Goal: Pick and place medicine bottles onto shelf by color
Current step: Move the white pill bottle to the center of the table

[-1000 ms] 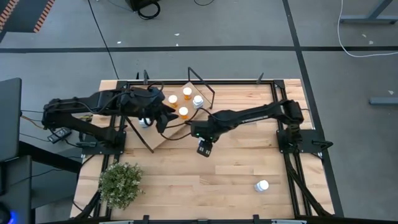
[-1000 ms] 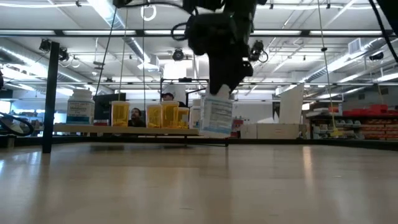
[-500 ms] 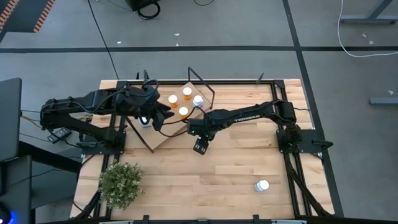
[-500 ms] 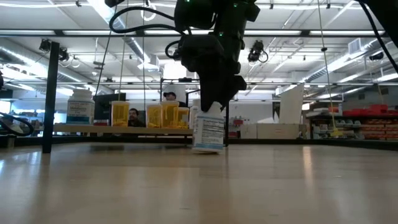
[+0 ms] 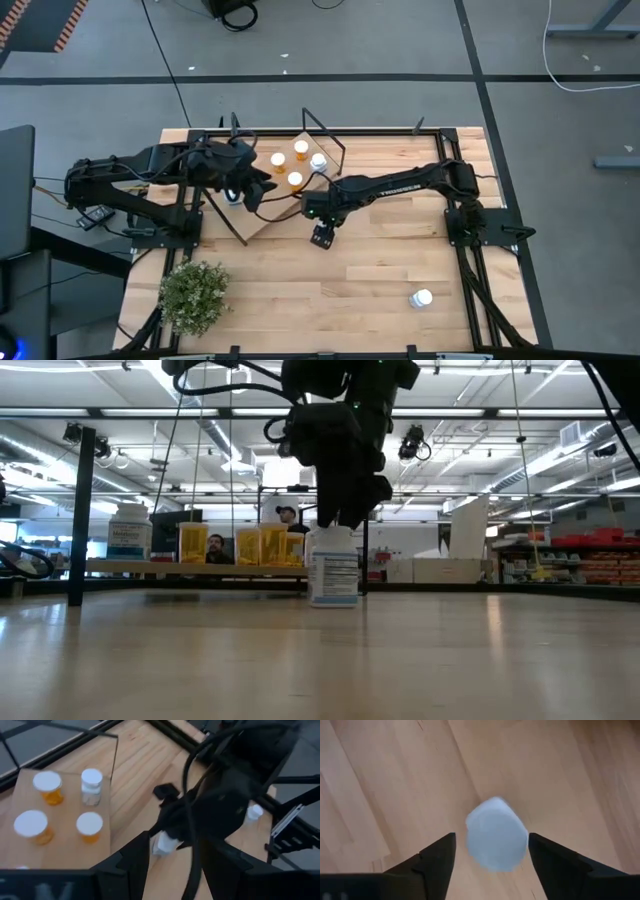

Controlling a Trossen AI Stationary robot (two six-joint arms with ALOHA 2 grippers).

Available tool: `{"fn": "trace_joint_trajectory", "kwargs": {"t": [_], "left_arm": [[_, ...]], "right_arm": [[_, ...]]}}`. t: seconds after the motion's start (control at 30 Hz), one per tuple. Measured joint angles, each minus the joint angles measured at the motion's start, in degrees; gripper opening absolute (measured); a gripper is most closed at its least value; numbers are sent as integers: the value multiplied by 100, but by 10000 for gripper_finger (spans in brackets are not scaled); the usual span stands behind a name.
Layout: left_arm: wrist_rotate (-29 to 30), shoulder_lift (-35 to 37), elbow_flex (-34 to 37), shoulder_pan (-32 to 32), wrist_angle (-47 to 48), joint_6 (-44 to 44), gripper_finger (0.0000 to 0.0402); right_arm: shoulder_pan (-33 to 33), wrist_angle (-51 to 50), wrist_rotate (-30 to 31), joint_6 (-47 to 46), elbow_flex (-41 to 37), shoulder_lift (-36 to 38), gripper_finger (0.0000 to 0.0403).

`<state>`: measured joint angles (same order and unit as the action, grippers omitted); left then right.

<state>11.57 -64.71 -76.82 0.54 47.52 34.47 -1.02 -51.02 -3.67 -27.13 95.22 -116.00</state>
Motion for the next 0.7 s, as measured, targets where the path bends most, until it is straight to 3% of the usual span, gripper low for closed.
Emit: {"fn": "trace_joint_trajectory", "kwargs": {"t": [0.3, 0.47, 0.7], "left_arm": [[-3, -2, 4, -11, 428, 132, 172], [-2, -2, 4, -13, 433, 89, 172], [-3, -2, 4, -13, 510, 91, 172]], "right_arm": [[0, -663, 14, -40, 0, 640, 293], [-129, -1261, 41, -706, 2, 1216, 294], [-979, -2532, 245, -1906, 0, 1631, 294]]}}
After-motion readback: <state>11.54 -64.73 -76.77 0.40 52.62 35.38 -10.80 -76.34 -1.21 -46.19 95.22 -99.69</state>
